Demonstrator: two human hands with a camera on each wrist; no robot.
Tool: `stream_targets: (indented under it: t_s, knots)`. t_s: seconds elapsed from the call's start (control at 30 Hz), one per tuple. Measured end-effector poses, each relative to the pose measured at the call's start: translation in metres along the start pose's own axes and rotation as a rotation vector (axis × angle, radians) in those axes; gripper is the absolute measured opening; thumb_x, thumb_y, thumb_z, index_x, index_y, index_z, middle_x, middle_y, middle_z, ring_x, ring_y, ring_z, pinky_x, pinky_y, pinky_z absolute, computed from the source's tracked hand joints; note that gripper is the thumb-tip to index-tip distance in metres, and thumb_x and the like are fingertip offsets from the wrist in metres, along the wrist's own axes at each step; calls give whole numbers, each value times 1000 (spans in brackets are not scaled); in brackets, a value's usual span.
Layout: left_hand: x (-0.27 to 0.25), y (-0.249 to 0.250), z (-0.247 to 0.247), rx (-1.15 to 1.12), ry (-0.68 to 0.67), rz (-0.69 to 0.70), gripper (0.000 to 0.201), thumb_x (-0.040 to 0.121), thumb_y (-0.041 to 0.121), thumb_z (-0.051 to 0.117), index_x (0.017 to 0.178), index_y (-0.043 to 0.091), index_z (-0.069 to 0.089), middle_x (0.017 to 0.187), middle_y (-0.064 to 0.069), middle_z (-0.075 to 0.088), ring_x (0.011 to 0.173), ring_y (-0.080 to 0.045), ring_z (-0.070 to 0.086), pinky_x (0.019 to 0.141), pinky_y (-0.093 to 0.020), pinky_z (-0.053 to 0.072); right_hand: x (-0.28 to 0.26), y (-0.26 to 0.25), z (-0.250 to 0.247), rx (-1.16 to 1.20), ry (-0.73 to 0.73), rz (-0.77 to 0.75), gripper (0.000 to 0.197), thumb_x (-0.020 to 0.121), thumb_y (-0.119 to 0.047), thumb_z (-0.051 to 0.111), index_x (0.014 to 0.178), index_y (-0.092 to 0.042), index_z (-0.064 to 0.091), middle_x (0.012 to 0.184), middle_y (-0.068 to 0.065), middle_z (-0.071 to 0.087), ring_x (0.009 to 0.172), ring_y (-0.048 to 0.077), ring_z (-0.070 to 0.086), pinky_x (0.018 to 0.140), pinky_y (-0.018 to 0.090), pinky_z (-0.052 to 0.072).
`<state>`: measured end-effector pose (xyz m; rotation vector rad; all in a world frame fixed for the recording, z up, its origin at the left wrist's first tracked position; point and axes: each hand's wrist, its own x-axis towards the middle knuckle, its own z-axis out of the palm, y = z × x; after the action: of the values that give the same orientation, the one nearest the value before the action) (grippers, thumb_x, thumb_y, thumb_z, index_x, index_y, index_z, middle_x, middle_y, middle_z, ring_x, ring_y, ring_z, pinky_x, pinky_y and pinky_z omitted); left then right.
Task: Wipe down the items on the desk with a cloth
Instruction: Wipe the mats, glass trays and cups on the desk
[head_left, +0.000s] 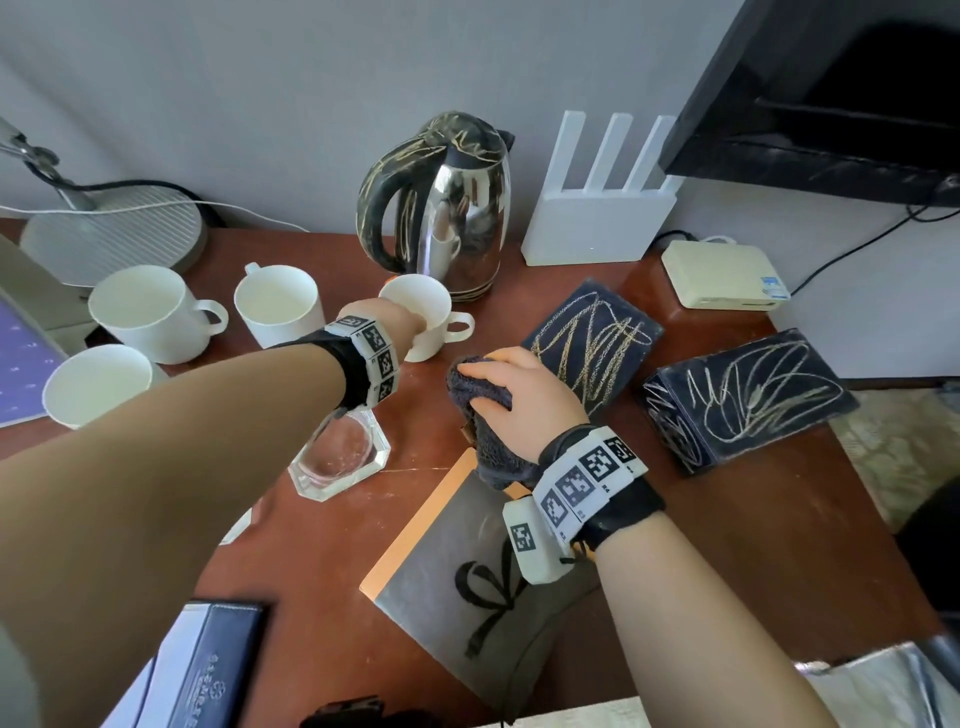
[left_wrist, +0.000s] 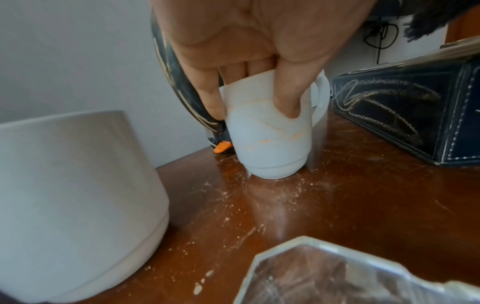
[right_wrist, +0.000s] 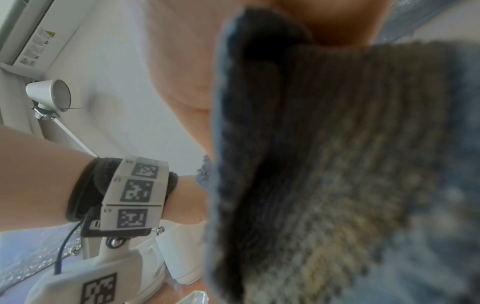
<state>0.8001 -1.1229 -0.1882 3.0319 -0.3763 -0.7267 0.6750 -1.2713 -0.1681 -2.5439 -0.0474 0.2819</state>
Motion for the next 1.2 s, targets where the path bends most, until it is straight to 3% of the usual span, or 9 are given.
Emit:
stream_targets:
  t_s: [0.13,0.33,0.4,0.5,0.73,0.9,1.0,1.13,1.2]
  knots:
    - [-16,-5,-5,-182,-17,-84,40,97,26,44,129,3,50,129,-11,56,121,-24,50,100,-30,38,-12,-4,1,-2,6,6,39,93,-19,50,130,-34,53,132,-9,42,115,14,48,95,27,39]
    - [-77,-31,-13,-252,93,77,34,99,19,42,130,7,50,134,-11,50,122,-28,46,99,-32,35,-38,-24,0,-53,36,34,39,94,-18,50,131,-30,52,135,-5,41,120,16,44,100,30,36]
    - [-97,-46,-16,-225,158,158,32,98,22,45,127,10,50,123,-7,54,114,-28,50,95,-31,36,-52,-34,0,-63,70,48,39,94,-17,50,131,-29,52,136,-4,41,123,16,42,102,29,34]
    - [-128,-74,-16,-318,213,224,16,95,23,50,99,8,54,87,-2,49,96,-26,50,81,-28,34,-75,-56,2,-82,120,68,39,94,-17,51,131,-28,53,137,-1,40,127,16,40,104,30,33]
    - [-214,-152,-8,-422,273,271,18,92,27,55,94,9,53,88,-9,50,88,-25,49,72,-27,33,-115,-142,39,-132,175,19,39,93,-15,52,130,-26,53,134,1,43,123,17,42,102,23,28]
    - [-271,-228,27,-621,271,238,28,90,24,58,103,-1,61,100,-14,60,96,-26,54,85,-32,39,-130,-206,94,-108,155,-81,39,91,-15,54,128,-27,55,131,0,45,121,16,44,98,21,30]
    - [-298,-277,60,-770,213,187,25,89,20,61,110,6,63,106,-7,64,101,-23,57,91,-32,41,-133,-235,127,-118,89,-117,39,92,-15,53,130,-27,54,135,1,44,124,17,40,98,21,28]
    - [-333,-339,113,-988,176,76,8,88,14,63,96,15,62,85,4,61,83,-15,55,74,-20,41,-129,-274,171,-104,-24,-188,40,93,-14,53,131,-27,53,135,2,43,124,17,41,95,16,25]
    - [-345,-358,138,-1131,173,51,7,84,21,68,89,21,62,81,5,63,77,-10,56,77,-23,43,-127,-291,187,-111,-69,-210,39,93,-16,53,130,-28,53,135,0,42,124,17,41,98,20,28]
